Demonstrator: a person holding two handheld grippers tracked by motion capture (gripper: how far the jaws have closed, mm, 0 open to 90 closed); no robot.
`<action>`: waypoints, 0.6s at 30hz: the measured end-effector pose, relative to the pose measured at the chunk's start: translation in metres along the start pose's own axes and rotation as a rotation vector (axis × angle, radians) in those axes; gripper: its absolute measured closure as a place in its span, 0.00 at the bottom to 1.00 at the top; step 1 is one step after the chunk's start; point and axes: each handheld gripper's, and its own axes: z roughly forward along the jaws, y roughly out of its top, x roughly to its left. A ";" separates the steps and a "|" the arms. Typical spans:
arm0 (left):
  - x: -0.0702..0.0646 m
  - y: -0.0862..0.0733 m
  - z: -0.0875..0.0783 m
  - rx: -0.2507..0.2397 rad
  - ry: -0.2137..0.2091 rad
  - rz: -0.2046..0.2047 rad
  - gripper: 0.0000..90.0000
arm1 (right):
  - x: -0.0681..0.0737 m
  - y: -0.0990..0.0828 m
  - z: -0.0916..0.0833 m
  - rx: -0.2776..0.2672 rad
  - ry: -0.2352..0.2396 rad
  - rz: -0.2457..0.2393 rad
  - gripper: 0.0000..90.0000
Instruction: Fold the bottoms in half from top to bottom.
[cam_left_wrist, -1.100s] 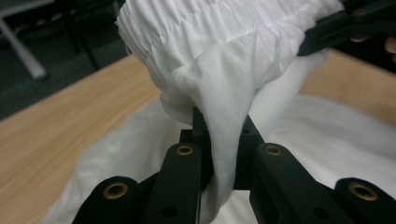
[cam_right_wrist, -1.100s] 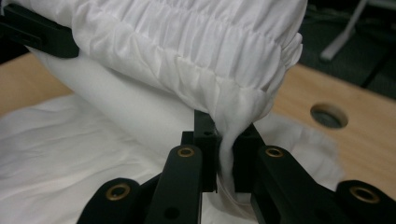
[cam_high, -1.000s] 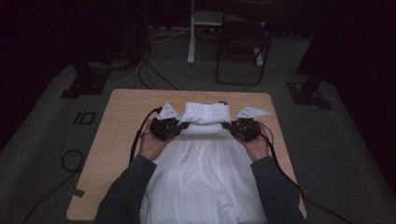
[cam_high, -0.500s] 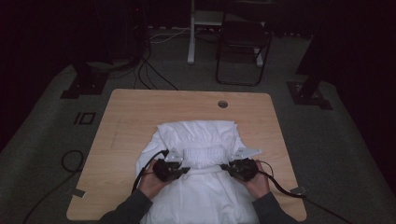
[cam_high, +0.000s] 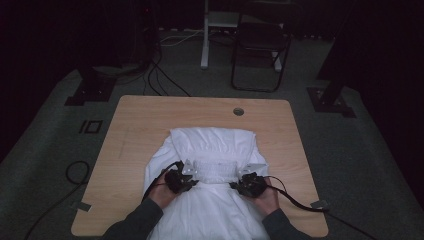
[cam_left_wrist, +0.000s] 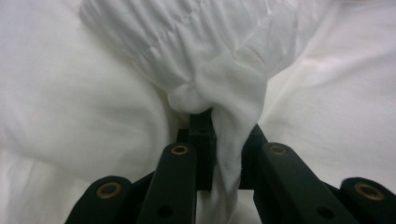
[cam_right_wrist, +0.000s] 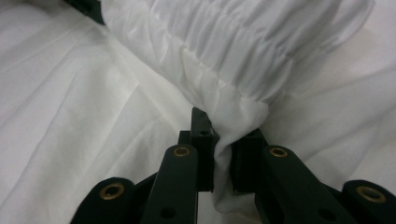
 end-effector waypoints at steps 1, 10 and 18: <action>0.005 0.001 0.001 0.006 0.015 0.001 0.91 | 0.000 0.003 0.004 -0.005 -0.004 0.004 0.91; 0.050 0.022 0.017 0.061 0.155 -0.010 0.90 | -0.021 0.039 0.038 -0.039 -0.038 0.027 0.91; 0.078 0.036 0.035 0.001 0.154 -0.094 0.89 | -0.067 0.069 0.056 -0.035 -0.095 0.091 0.90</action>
